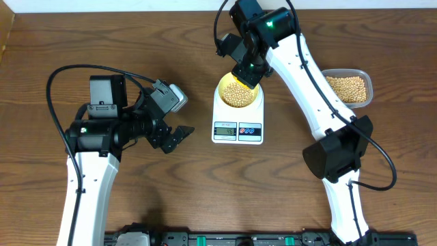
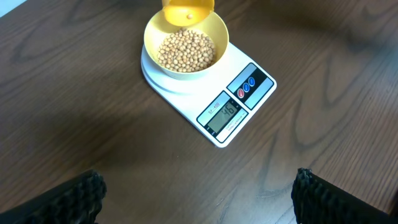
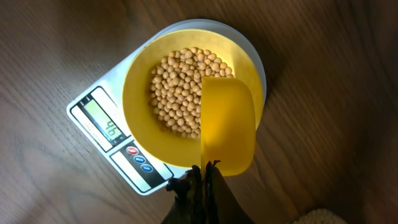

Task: Scoop item into bowl and weigh 50g on scale
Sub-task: 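Tilt the scoop and pour soybeans gradually into the bowl, then carry the empty scoop right back to the soybean tub, then dip the scoop into the soybeans with the right gripper, then lift the filled scoop and carry it left over the bowl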

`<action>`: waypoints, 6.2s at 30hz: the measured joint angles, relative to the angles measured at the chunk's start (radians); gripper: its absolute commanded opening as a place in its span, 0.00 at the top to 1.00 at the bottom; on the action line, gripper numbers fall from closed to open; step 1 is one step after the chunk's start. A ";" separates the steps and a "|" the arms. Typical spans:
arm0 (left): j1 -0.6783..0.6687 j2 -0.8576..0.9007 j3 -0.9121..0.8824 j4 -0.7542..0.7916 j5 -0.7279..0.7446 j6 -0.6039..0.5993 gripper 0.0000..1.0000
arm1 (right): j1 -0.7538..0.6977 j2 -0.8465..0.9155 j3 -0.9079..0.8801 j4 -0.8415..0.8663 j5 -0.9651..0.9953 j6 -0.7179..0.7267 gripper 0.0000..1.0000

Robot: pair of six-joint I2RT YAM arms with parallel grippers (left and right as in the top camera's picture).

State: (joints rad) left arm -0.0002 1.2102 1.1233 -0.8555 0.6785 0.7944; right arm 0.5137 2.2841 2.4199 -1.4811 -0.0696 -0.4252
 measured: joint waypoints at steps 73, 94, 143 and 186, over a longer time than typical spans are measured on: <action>0.000 0.000 0.000 0.000 0.000 0.000 0.02 | -0.681 -0.142 -0.095 -0.145 -0.283 0.101 0.99; 0.000 0.000 0.000 0.000 0.000 0.000 0.02 | -0.681 -0.142 -0.365 0.083 -0.227 0.272 0.99; 0.000 0.000 0.000 0.000 0.000 0.000 0.02 | -0.817 -0.159 -0.497 0.222 -0.489 0.341 0.99; 0.000 0.000 0.000 0.000 0.000 0.000 0.03 | -0.546 -0.181 -0.498 0.370 -0.898 0.399 0.99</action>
State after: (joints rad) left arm -0.0002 1.2102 1.1233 -0.8558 0.6785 0.7944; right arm -0.0319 2.1033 1.9221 -1.1110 -0.9680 -0.0265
